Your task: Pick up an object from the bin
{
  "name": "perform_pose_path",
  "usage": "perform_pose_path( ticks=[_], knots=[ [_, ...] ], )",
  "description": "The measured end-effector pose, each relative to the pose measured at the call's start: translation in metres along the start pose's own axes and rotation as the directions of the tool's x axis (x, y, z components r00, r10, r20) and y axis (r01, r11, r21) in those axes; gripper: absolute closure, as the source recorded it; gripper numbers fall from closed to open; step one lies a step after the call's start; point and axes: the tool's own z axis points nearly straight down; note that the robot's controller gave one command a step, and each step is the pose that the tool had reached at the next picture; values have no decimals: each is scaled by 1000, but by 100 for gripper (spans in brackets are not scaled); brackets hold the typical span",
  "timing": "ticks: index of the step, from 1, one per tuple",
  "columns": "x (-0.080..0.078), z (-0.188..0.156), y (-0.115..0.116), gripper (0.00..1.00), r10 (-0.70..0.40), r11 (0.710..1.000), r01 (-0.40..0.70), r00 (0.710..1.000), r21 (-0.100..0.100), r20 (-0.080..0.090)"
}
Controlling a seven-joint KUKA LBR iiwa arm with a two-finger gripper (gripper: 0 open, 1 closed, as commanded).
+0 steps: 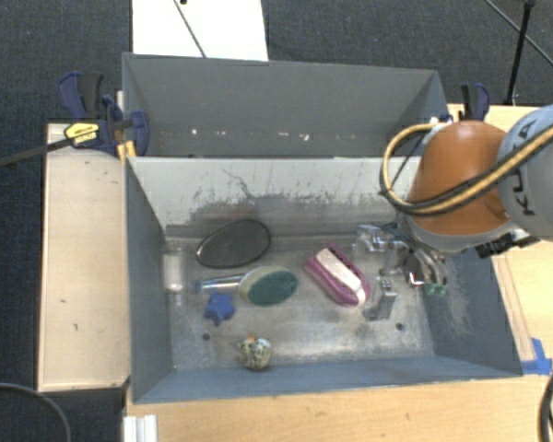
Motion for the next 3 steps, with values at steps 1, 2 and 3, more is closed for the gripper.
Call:
perform_pose_path(
  ticks=[1, 2, 3],
  knots=[
    [-47, 59, 40, 0, 141, 990, -141, 990, -2, 8],
    [-50, 55, 41, 100, 140, 990, -140, 990, -5, 16],
    [-51, 57, 40, 100, 134, 991, -134, 991, -6, 18]
  ],
)
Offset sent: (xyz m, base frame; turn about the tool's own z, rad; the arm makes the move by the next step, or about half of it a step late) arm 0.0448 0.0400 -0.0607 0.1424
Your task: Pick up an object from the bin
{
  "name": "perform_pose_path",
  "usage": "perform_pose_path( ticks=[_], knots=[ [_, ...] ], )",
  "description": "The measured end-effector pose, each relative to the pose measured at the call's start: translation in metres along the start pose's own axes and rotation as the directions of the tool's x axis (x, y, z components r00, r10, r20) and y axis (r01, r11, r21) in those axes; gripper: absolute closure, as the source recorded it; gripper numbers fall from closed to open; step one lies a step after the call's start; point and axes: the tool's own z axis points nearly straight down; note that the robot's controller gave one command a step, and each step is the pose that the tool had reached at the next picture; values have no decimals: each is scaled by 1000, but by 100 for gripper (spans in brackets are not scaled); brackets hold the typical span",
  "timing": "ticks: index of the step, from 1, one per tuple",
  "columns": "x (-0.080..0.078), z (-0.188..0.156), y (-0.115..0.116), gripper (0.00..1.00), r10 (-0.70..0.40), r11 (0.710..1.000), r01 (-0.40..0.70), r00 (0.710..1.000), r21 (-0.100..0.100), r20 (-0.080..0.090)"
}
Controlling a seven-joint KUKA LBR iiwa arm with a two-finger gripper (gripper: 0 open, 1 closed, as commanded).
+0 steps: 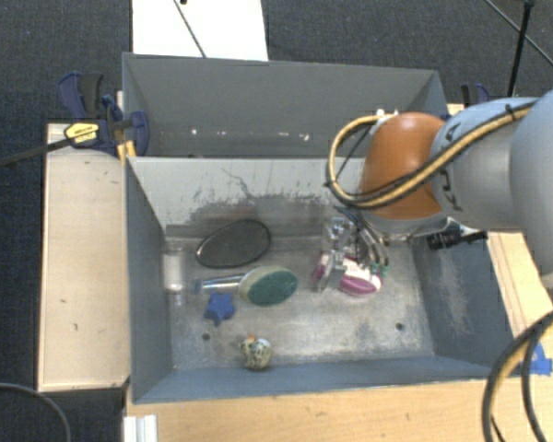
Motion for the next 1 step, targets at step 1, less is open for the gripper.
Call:
perform_pose_path(
  ticks=[1],
  knots=[
    [0, 0, -1, 100, 5, 1000, -5, 1000, -3, 0]
  ],
)
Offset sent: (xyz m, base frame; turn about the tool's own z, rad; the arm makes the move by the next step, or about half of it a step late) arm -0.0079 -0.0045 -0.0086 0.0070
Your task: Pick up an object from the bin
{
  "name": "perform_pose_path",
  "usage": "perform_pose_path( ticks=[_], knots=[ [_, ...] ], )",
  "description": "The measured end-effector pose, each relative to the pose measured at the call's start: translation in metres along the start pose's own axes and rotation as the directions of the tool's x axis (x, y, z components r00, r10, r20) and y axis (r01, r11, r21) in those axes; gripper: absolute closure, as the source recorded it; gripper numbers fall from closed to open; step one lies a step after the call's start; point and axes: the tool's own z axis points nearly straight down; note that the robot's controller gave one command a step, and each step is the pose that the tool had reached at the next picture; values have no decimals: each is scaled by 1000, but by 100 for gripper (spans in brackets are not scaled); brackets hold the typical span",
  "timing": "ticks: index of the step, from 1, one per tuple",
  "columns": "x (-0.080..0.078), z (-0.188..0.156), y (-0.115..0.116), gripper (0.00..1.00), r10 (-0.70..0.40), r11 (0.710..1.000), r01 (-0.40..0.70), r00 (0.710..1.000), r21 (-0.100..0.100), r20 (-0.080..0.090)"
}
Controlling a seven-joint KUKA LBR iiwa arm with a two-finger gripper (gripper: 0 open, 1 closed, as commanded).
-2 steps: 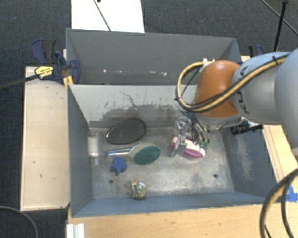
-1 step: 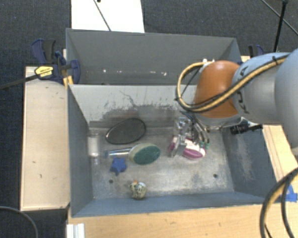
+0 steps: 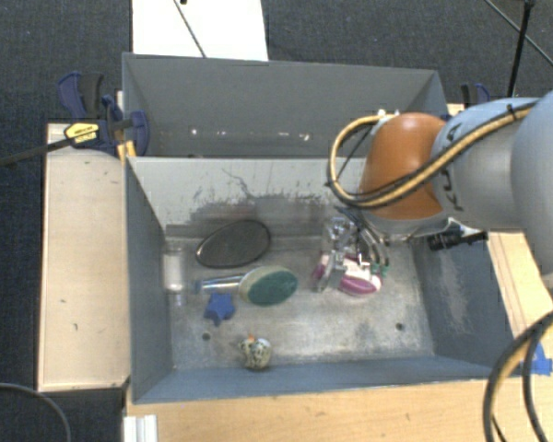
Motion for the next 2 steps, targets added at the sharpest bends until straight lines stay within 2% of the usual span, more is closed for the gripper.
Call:
perform_pose_path(
  ticks=[1, 2],
  knots=[
    [-10, 4, -2, 100, 22, 1000, -22, 1000, 2, -17],
    [-12, -133, -6, 100, -5, 1000, 5, 1000, 7, -12]
  ],
)
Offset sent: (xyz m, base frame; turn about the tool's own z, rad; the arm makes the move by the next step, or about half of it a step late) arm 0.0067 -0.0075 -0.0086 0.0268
